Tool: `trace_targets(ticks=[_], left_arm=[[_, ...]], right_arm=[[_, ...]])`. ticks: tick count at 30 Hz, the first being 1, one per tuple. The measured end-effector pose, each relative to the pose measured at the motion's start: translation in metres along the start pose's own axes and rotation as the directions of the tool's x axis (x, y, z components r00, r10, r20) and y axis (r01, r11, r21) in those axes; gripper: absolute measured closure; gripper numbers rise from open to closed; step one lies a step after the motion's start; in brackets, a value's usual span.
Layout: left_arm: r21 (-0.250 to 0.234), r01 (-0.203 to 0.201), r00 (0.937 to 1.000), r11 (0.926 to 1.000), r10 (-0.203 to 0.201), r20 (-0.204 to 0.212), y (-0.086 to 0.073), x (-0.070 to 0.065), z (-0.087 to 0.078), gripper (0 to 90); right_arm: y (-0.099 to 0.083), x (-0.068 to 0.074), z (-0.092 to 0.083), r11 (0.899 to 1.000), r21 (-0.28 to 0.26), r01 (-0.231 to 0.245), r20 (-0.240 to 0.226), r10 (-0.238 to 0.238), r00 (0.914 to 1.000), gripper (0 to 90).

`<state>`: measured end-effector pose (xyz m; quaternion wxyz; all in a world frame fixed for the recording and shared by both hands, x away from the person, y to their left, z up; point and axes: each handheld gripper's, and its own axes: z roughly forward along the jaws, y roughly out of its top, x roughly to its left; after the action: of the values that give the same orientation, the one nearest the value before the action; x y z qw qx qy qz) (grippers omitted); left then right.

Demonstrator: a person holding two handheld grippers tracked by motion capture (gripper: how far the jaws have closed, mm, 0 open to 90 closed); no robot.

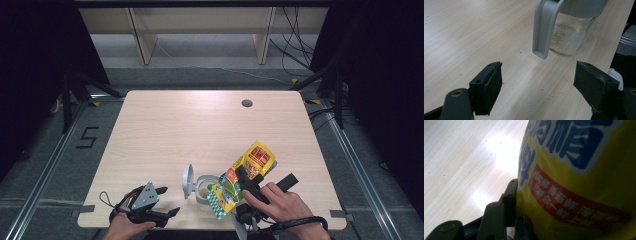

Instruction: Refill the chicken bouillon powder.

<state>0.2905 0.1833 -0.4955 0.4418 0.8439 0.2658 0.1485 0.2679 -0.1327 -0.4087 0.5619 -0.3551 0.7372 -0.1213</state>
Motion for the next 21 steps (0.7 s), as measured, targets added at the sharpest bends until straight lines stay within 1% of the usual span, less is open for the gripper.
trace_targets(ticks=[1, 2, 3, 4, 5, 6, 7, 8, 9, 10, 12, 13, 14, 15, 16, 17, 18, 20, 21], left_arm=[[0.008, -0.008, 1.0000, 0.9999, 0.008, 0.000, 0.0001, 0.0008, -0.0007, 21.8], [0.008, 0.007, 1.0000, 0.9999, -0.007, -0.001, -0.0002, 0.0002, -0.0004, 21.7], [-0.004, 0.041, 0.9992, 0.9991, -0.041, -0.004, -0.0007, -0.0020, 0.0005, 21.7], [-0.002, 0.038, 0.9993, 0.9993, -0.038, -0.004, -0.0008, -0.0017, 0.0004, 21.6], [-0.003, 0.038, 0.9993, 0.9993, -0.038, -0.004, -0.0008, -0.0018, 0.0004, 21.6], [0.008, 0.025, 0.9997, 0.9997, -0.025, -0.004, -0.0006, -0.0008, -0.0006, 21.5], [0.006, 0.028, 0.9996, 0.9996, -0.028, -0.004, -0.0005, -0.0010, -0.0004, 21.4], [0.002, 0.033, 0.9995, 0.9995, -0.033, -0.004, -0.0006, -0.0013, 0.0000, 21.4], [-0.003, 0.038, 0.9993, 0.9993, -0.038, -0.004, -0.0007, -0.0017, 0.0004, 21.4], [0.013, 0.018, 0.9998, 0.9997, -0.018, -0.012, -0.0005, -0.0001, -0.0006, 21.3], [-0.003, 0.016, 0.9999, 0.9999, -0.016, -0.003, -0.0002, -0.0004, 0.0004, 21.3], [0.007, 0.027, 0.9996, 0.9996, -0.027, -0.005, -0.0006, -0.0011, -0.0004, 21.3], [0.006, 0.028, 0.9996, 0.9996, -0.028, -0.004, -0.0006, -0.0010, -0.0004, 21.3], [-0.003, 0.040, 0.9992, 0.9992, -0.040, -0.004, -0.0006, -0.0018, 0.0004, 21.3], [0.012, 0.018, 0.9998, 0.9998, -0.018, -0.009, -0.0005, -0.0002, -0.0006, 21.3], [0.013, 0.020, 0.9998, 0.9997, -0.019, -0.007, -0.0006, -0.0003, -0.0005, 21.3], [0.010, 0.023, 0.9997, 0.9997, -0.023, -0.005, -0.0007, -0.0007, -0.0002, 21.3], [0.004, 0.027, 0.9996, 0.9996, -0.027, -0.004, -0.0007, -0.0012, 0.0001, 21.3], [-0.002, 0.039, 0.9992, 0.9992, -0.039, -0.005, -0.0007, -0.0016, 0.0003, 21.3]], right_arm=[[0.0002, -0.0002, -0.0005, 1.000, 0.006, 0.004, -0.001, -0.004, 1.0000, 54.1], [0.0008, -0.0005, -0.0011, 1.000, 0.013, -0.003, -0.018, 0.003, 0.9998, 54.2], [0.0008, -0.0001, -0.0016, 1.000, 0.016, -0.007, 0.003, 0.007, 1.0000, 54.2], [0.0002, -0.0017, -0.0010, 1.000, 0.007, 0.009, -0.018, -0.009, 0.9998, 54.2], [0.0015, 0.0005, -0.0008, 1.000, 0.014, -0.017, -0.015, 0.017, 0.9997, 54.2], [0.0023, 0.0025, -0.0005, 0.999, 0.017, -0.032, 0.006, 0.032, 0.9995, 54.2], [0.0018, 0.0018, -0.0006, 1.000, 0.016, -0.024, 0.006, 0.023, 0.9997, 54.2], [0.0008, -0.0002, -0.0013, 1.000, 0.013, -0.004, 0.001, 0.004, 1.0000, 54.2], [-0.0003, -0.0013, -0.0017, 1.000, 0.003, -0.002, 0.004, 0.002, 1.0000, 54.2], [-0.0002, -0.0014, -0.0020, 1.000, 0.005, 0.001, 0.003, -0.001, 1.0000, 54.2], [0.0012, -0.0006, -0.0017, 1.000, 0.022, 0.000, -0.002, 0.000, 1.0000, 54.2], [0.0009, -0.0003, -0.0013, 1.000, 0.016, 0.003, 0.000, -0.003, 1.0000, 54.2], [0.0007, 0.0003, -0.0016, 1.000, 0.014, -0.006, 0.001, 0.006, 1.0000, 54.2], [0.0009, 0.0001, -0.0018, 1.000, 0.015, -0.006, -0.002, 0.006, 1.0000, 54.2], [0.0012, -0.0005, -0.0015, 1.000, 0.014, -0.006, -0.015, 0.006, 0.9999, 54.2], [0.0017, -0.0007, -0.0002, 1.000, 0.003, -0.005, -0.012, 0.005, 0.9999, 54.2], [0.0017, -0.0018, -0.0001, 1.000, 0.007, 0.013, -0.018, -0.013, 0.9998, 54.2], [0.0020, -0.0014, 0.0002, 1.000, 0.003, 0.008, -0.019, -0.008, 0.9998, 54.3], [0.0023, -0.0011, -0.0005, 1.000, 0.009, 0.002, -0.018, -0.002, 0.9998, 54.2]])
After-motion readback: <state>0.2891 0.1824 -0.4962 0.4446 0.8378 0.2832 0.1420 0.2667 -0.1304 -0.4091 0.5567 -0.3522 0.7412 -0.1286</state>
